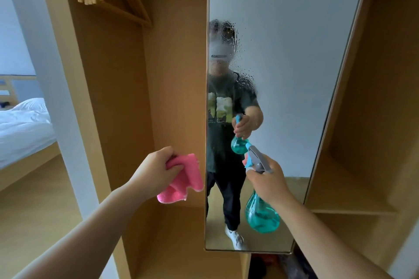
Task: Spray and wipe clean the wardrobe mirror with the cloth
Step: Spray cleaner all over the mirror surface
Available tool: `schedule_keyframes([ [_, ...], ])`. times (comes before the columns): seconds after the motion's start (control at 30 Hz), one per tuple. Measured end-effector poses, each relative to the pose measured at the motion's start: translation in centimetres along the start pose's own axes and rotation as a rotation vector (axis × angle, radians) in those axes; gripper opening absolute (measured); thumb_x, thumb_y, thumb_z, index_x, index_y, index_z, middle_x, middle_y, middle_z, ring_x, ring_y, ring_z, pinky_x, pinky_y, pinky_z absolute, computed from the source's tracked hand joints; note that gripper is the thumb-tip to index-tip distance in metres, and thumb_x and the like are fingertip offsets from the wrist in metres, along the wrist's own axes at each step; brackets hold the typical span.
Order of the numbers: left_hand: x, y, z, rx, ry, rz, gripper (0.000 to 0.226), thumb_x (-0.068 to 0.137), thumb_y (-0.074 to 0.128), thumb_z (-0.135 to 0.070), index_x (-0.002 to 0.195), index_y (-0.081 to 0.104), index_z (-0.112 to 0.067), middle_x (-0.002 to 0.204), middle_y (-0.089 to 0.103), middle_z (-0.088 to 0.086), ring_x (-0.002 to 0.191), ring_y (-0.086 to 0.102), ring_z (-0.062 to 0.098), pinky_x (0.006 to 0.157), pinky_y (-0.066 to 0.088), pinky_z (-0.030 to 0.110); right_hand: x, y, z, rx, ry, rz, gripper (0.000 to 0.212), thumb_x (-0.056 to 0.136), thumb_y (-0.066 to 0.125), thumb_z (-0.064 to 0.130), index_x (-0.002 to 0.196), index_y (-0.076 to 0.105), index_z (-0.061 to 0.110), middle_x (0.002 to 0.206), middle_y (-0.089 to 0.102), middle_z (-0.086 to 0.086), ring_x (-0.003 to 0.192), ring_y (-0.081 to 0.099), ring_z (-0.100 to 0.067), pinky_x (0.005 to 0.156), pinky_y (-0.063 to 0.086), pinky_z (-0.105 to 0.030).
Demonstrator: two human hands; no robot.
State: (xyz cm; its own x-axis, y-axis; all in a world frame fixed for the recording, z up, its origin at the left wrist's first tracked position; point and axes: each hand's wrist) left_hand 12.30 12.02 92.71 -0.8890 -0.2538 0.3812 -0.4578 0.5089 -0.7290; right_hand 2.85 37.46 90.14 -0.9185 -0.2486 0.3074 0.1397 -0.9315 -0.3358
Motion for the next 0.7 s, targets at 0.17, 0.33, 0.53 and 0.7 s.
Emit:
schedule_keyframes([
  [0.17,0.0,0.3,-0.7,-0.016,0.034,0.01,0.005,0.089,0.06,-0.021,0.091,0.061,-0.025,0.084,0.064,-0.011,0.077,0.061,0.006,0.065,0.053,0.027,-0.1,-0.5,-0.6,0.024,-0.008,-0.074,0.004,0.087,0.057,0.003,0.084,0.06,0.003,0.055,0.046,0.008,0.054,0.042,-0.012,0.049,0.037,-0.02],
  [0.33,0.0,0.9,-1.2,-0.026,0.062,0.029,0.006,0.089,0.06,-0.02,0.092,0.061,-0.025,0.085,0.064,-0.013,0.079,0.061,0.005,0.069,0.055,0.028,-0.4,-2.0,-1.1,0.036,0.023,-0.103,0.016,0.091,0.058,0.008,0.089,0.058,0.024,0.073,0.054,-0.006,0.06,0.051,-0.014,0.045,0.041,-0.013],
  [0.53,0.2,1.9,-2.0,-0.029,0.103,0.041,0.007,0.089,0.061,-0.021,0.091,0.061,-0.027,0.085,0.063,-0.015,0.078,0.06,0.002,0.066,0.053,0.024,-0.9,-4.3,-2.5,0.039,0.06,-0.122,0.03,0.092,0.057,0.008,0.082,0.049,0.034,0.073,0.047,0.014,0.064,0.053,-0.008,0.043,0.04,-0.007],
  [0.7,0.7,2.8,-3.1,-0.018,0.128,0.051,0.003,0.09,0.061,-0.022,0.092,0.062,-0.022,0.085,0.064,-0.01,0.078,0.06,0.007,0.068,0.054,0.029,-1.1,-5.9,-3.5,0.026,0.11,-0.156,0.011,0.093,0.058,0.011,0.098,0.056,0.021,0.078,0.051,0.011,0.067,0.054,-0.009,0.048,0.04,-0.009],
])
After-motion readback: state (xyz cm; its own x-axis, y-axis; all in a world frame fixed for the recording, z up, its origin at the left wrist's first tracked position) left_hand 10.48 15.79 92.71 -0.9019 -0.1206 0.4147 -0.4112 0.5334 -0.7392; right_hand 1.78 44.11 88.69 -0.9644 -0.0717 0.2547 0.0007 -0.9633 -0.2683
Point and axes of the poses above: each hand's wrist, its own x-axis towards the middle knuckle, its own y-axis out of the palm, z = x × y
